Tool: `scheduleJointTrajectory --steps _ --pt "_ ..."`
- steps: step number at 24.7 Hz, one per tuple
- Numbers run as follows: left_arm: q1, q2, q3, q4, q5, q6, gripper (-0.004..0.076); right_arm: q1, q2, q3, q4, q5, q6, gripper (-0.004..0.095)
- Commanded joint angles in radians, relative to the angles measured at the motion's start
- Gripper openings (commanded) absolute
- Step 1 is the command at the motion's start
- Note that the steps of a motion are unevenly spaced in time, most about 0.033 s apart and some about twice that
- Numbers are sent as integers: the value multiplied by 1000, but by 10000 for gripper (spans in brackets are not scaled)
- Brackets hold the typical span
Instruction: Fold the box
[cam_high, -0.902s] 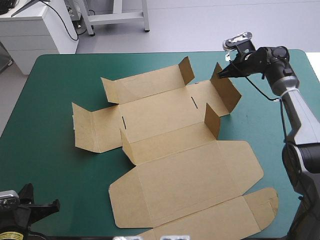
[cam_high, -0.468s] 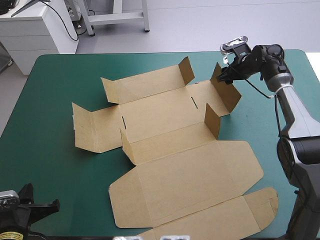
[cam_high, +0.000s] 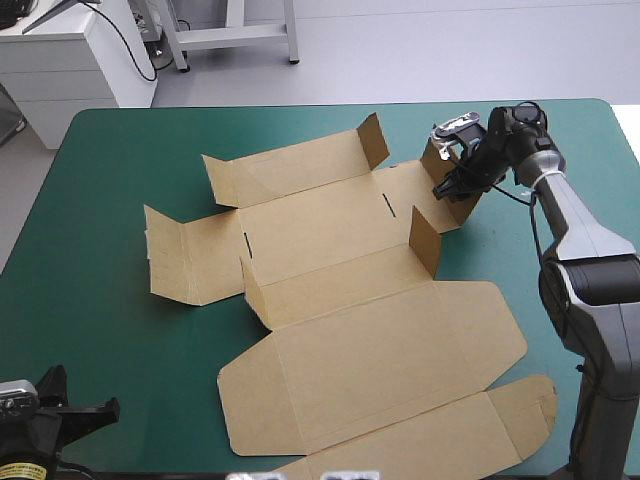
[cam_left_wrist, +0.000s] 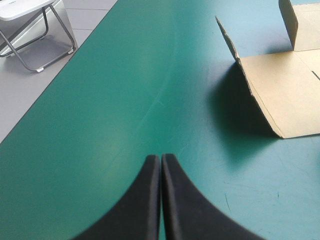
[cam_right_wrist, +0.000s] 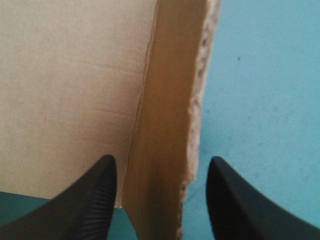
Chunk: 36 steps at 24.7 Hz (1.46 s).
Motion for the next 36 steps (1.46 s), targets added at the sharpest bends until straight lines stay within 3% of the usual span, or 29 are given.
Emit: scheduleJointTrajectory --steps 1,2,10,13,17,21,28,36 --pt "2 11 -25 5 -75 3 -8 -9 -57 -35 8 -7 -37 145" --pt "2 11 -25 5 -77 3 -8 -9 -57 -41 8 -7 -40 -6" --pt "2 11 -21 5 -87 -1 -8 66 -81 -247 -54 65 -96 -2" --pt "2 11 -21 5 -87 -1 -8 148 -131 -282 -128 85 -188 0" --pt "2 11 -21 5 -87 -1 -8 304 -194 -282 -316 88 -200 0" --pt "2 11 -21 5 -87 -1 -8 425 -212 -266 -367 86 -223 0" --pt "2 11 -21 5 -87 -1 -8 592 -210 -266 -385 -30 -283 0" --pt "2 11 -21 5 -87 -1 -8 703 -170 -266 -562 -212 -354 0"
